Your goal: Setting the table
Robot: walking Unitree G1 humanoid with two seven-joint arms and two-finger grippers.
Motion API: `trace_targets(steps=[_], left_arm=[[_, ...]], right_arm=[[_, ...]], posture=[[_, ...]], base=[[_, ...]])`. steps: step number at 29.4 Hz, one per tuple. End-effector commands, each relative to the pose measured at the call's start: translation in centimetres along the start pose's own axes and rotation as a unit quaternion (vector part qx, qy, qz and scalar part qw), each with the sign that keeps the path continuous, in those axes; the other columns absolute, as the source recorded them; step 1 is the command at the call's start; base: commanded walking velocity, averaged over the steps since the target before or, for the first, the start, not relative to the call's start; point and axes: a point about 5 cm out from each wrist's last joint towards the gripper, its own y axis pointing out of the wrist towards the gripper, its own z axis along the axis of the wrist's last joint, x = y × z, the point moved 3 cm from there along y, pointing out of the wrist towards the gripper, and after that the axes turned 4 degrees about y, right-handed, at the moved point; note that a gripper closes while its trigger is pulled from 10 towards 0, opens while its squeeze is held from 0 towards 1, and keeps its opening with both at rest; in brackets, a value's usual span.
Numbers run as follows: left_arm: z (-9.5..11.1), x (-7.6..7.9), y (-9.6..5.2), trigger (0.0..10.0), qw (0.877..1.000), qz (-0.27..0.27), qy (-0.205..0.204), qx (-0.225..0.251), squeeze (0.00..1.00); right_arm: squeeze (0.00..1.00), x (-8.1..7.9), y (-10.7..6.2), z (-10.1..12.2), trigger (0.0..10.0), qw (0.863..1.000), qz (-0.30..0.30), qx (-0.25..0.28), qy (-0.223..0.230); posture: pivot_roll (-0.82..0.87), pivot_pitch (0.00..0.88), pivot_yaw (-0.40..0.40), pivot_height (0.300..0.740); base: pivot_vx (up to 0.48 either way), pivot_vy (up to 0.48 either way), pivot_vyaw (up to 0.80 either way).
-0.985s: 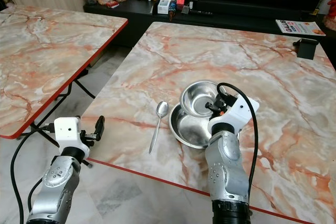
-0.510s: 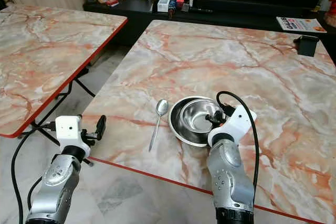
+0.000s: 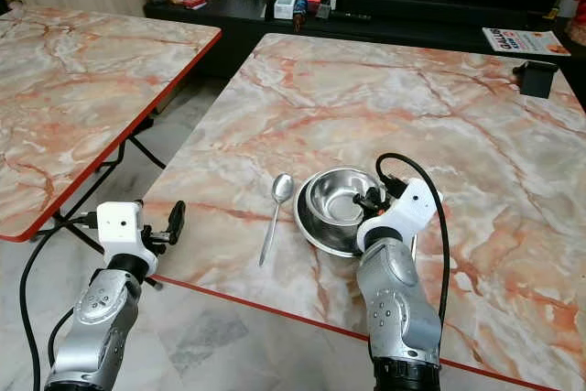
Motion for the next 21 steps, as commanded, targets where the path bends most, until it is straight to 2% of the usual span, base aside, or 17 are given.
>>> trace_targets(steps=[1, 2, 3, 4, 5, 21], left_arm=[[0.04, 0.05, -0.27, 10.0, 1.0, -0.002, 0.008, -0.002, 0.0], [0.03, 0.05, -0.28, 10.0, 1.0, -0.003, 0.009, -0.003, 0.0], [0.02, 0.06, -0.27, 10.0, 1.0, -0.003, 0.009, -0.003, 0.0], [0.02, 0.05, -0.27, 10.0, 1.0, -0.003, 0.009, -0.003, 0.0], [0.02, 0.05, -0.26, 10.0, 1.0, -0.003, 0.009, -0.003, 0.0], [0.05, 0.11, -0.12, 10.0, 1.0, -0.007, 0.009, -0.004, 0.0]], right_arm=[[1.0, -0.28, -0.35, -1.69, 10.0, 1.0, 0.001, -0.026, 0.015], [1.0, -0.27, -0.34, -1.7, 10.0, 1.0, 0.001, -0.026, 0.013], [0.91, -0.25, -0.33, -1.69, 10.0, 1.0, 0.0, -0.026, 0.009], [0.91, -0.23, -0.32, -1.68, 10.0, 1.0, -0.001, -0.026, 0.007], [0.0, -0.21, -0.29, -1.68, 10.0, 1.0, -0.002, -0.027, 0.006], [0.0, 0.25, -0.27, -1.78, 10.0, 0.999, -0.022, -0.032, -0.011]], posture=[[-0.02, 0.089, 0.01, 0.74], [-0.02, 0.089, 0.01, 0.74], [-0.02, 0.089, 0.01, 0.74], [-0.02, 0.089, 0.01, 0.74], [-0.02, 0.089, 0.01, 0.74], [-0.02, 0.088, 0.014, 0.74]], base=[[0.0, 0.0, 0.0], [0.0, 0.0, 0.0], [0.0, 0.0, 0.0], [0.0, 0.0, 0.0], [0.0, 0.0, 0.0], [0.0, 0.0, 0.0]])
